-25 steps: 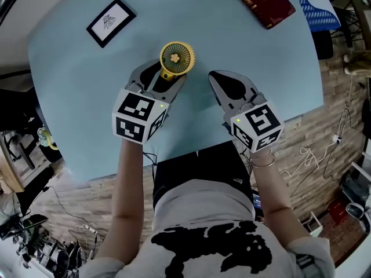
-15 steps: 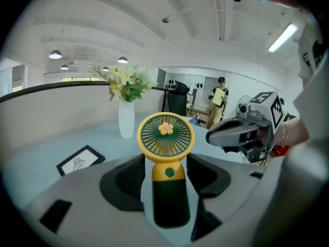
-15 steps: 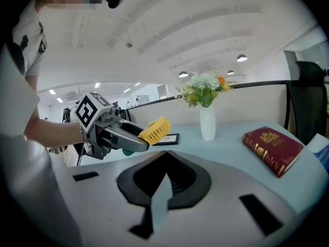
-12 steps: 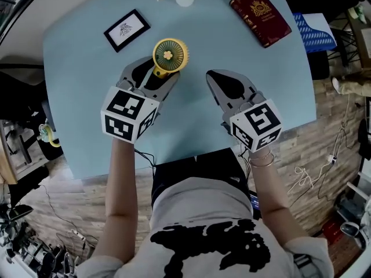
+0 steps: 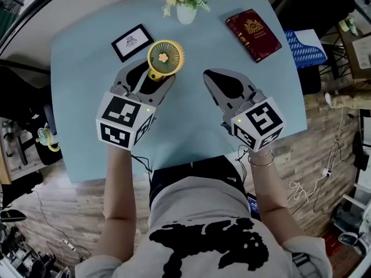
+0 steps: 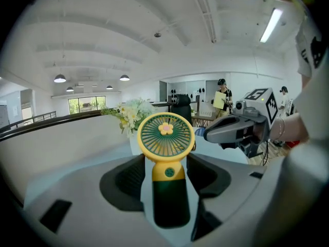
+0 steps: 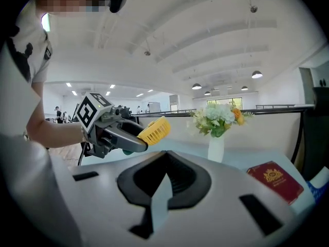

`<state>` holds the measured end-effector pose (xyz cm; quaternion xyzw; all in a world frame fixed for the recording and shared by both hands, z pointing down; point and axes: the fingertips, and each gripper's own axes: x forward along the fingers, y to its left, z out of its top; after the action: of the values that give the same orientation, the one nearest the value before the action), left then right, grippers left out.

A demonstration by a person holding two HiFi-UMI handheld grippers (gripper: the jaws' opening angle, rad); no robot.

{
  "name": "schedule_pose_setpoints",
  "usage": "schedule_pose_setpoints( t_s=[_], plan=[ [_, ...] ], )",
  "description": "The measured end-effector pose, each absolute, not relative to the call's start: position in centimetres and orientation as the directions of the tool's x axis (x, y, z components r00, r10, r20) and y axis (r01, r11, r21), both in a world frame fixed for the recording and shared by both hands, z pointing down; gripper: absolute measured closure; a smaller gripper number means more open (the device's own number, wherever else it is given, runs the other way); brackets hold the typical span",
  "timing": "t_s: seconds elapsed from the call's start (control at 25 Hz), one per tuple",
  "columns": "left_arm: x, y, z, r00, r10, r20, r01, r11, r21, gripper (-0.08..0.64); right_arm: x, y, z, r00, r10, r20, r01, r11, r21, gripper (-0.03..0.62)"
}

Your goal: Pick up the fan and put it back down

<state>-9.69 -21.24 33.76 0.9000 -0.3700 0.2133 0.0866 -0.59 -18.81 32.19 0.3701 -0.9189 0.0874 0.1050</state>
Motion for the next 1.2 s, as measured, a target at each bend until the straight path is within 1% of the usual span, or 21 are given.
schedule_pose_setpoints(
  t_s=[0.2, 0.6, 0.72, 0.92, 1.2],
  plan=[
    [-10.1, -20.4, 31.9, 0.623, -0.669, 0.405, -0.732, -0.681, 0.002, 0.296, -1.3, -18.4, 29.8, -0.721, -0.659, 0.214, -0.684, 0.726, -0.069, 0.588],
    [-10.2, -17.8, 31.2, 0.626, -0.697, 0.349, -0.755, -0.654, 0.049, 0.296, -2.4, -17.1, 26.7, -0.739, -0.662, 0.123, -0.669, 0.743, -0.022, 0.588],
    [-10.4, -17.2, 31.3, 0.616, -0.712, 0.338, -0.768, -0.638, 0.056, 0.296, -2.7, -16.7, 26.7, -0.743, -0.657, 0.124, -0.665, 0.747, -0.026, 0.588],
    [-10.5, -16.8, 30.7, 0.586, -0.747, 0.314, -0.789, -0.615, 0.009, 0.296, -3.2, -15.9, 28.0, -0.75, -0.646, 0.145, -0.658, 0.75, -0.062, 0.588],
    [-11.5, -15.7, 31.8, 0.546, -0.769, 0.333, -0.822, -0.568, 0.036, 0.296, -3.5, -15.4, 29.2, -0.758, -0.629, 0.173, -0.647, 0.758, -0.077, 0.588]
  ],
)
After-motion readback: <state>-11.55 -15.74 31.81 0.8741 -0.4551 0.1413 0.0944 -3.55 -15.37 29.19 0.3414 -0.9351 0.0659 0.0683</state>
